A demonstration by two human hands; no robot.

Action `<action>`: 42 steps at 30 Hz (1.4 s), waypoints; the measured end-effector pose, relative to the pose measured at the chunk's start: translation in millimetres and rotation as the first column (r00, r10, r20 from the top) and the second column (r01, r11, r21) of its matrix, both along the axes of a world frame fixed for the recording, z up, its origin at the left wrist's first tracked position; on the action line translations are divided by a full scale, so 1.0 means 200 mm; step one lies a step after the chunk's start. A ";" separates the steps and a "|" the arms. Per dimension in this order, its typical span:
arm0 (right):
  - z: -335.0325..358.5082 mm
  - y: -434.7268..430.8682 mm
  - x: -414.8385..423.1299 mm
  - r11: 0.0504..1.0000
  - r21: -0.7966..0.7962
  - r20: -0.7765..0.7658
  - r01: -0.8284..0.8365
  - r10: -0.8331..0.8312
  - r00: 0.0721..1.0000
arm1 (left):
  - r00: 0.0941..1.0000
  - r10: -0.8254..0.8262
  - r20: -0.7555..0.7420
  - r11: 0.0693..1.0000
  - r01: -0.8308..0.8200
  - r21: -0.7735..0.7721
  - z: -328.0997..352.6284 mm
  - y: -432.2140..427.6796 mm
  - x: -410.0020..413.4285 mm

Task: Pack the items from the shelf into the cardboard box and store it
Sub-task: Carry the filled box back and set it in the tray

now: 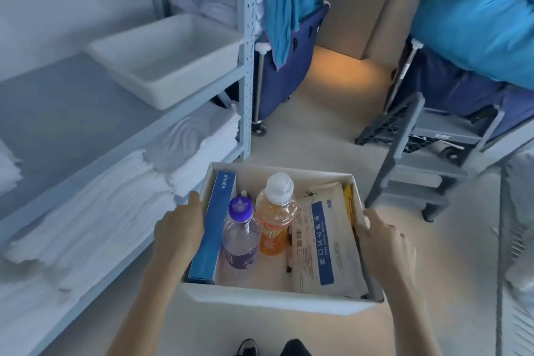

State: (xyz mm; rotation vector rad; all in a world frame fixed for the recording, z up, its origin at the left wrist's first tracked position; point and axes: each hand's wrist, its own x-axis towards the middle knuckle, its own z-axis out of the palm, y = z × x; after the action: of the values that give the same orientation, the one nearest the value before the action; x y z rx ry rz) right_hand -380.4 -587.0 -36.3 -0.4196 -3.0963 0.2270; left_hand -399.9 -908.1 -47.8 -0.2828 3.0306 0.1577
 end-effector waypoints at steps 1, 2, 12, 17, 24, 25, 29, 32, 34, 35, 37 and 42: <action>-0.01 -0.04 -0.07 1.000 -0.003 0.007 -0.024 0.025 1.000 | 1.000 0.031 0.000 1.000 -0.031 0.001 0.00 -0.05 -0.02; -0.02 -0.08 -0.14 0.999 -0.010 0.018 -0.052 0.052 0.998 | 0.998 0.060 -0.004 0.998 -0.060 0.002 0.00 -0.09 -0.04; -0.06 -0.36 -0.93 0.952 -0.024 0.074 -0.305 0.306 0.949 | 0.950 0.311 -0.008 0.950 -0.311 0.017 -0.06 -0.34 -0.41; 0.02 -0.43 -1.41 0.925 -0.011 0.024 -0.381 0.381 0.924 | 0.924 0.381 -0.037 0.925 -0.380 0.026 -0.01 -0.36 -0.75; 0.19 -0.54 -2.06 0.904 -0.017 -0.028 -0.428 0.427 0.904 | 0.887 0.452 -0.092 0.892 -0.449 0.050 0.09 -0.40 -1.29; 0.22 -0.56 -2.14 0.898 0.000 -0.024 -0.440 0.440 0.898 | 0.883 0.456 -0.111 0.890 -0.454 0.049 0.11 -0.41 -1.36; 0.34 -0.62 -2.42 0.875 0.032 -0.036 -0.484 0.485 0.874 | 0.857 0.485 -0.176 0.875 -0.478 0.081 0.23 -0.47 -1.62; 0.39 -0.67 -2.60 0.871 0.005 -0.064 -0.491 0.491 0.869 | 0.850 0.480 -0.215 0.876 -0.475 0.079 0.30 -0.52 -1.81; 0.42 -0.73 -2.72 0.872 -0.018 -0.125 -0.489 0.484 0.866 | 0.850 0.471 -0.236 0.881 -0.466 0.077 0.34 -0.58 -1.94; 0.43 -0.75 -2.77 0.875 -0.024 -0.153 -0.483 0.475 0.867 | 0.848 0.468 -0.247 0.883 -0.461 0.089 0.35 -0.61 -2.00; 0.44 -0.81 -2.87 0.877 -0.012 -0.183 -0.480 0.470 0.864 | 0.845 0.462 -0.271 0.887 -0.446 0.121 0.37 -0.67 -2.11; 0.49 -0.97 -3.15 0.859 0.005 -0.225 -0.511 0.499 0.837 | 0.831 0.464 -0.306 0.886 -0.447 0.128 0.41 -0.84 -2.35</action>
State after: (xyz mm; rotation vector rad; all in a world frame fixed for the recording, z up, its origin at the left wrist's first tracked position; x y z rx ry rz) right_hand -1010.8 -781.8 61.7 0.4168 -2.9127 0.3346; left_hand -869.4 -1075.9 33.7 -1.0818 3.2076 0.3476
